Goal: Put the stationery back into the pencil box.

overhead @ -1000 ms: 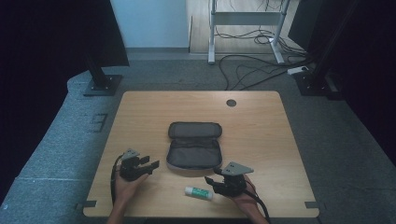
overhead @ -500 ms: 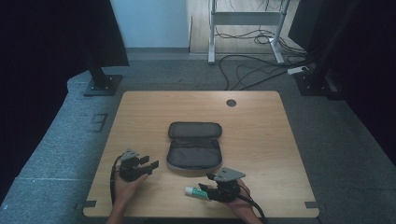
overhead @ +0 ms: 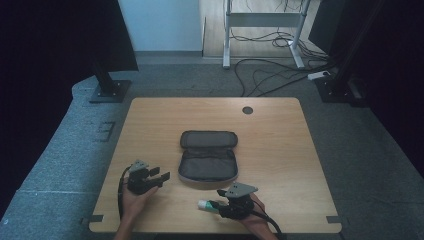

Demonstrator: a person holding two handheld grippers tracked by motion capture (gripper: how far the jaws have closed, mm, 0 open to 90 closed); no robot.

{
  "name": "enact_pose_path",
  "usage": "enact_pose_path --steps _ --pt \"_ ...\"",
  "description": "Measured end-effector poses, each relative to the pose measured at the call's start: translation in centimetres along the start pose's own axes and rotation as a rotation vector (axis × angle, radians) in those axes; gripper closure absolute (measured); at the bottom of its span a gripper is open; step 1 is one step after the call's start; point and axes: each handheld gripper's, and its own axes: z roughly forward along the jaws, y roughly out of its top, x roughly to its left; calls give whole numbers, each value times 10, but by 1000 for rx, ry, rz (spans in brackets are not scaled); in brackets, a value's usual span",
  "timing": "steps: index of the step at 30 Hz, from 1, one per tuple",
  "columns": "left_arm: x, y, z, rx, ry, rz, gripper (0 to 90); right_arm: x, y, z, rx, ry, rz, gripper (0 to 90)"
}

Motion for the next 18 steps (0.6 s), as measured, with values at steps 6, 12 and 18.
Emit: enact_pose_path --steps 6,12,18 --pt "0 -1 1 4 0 -2 427 2 -2 5 30 10 -15 522" --pt "0 -1 1 5 1 -1 427 4 -4 9 50 10 -27 548" --pt "1 -2 2 12 -4 -3 423 5 -6 11 74 2 -42 614"
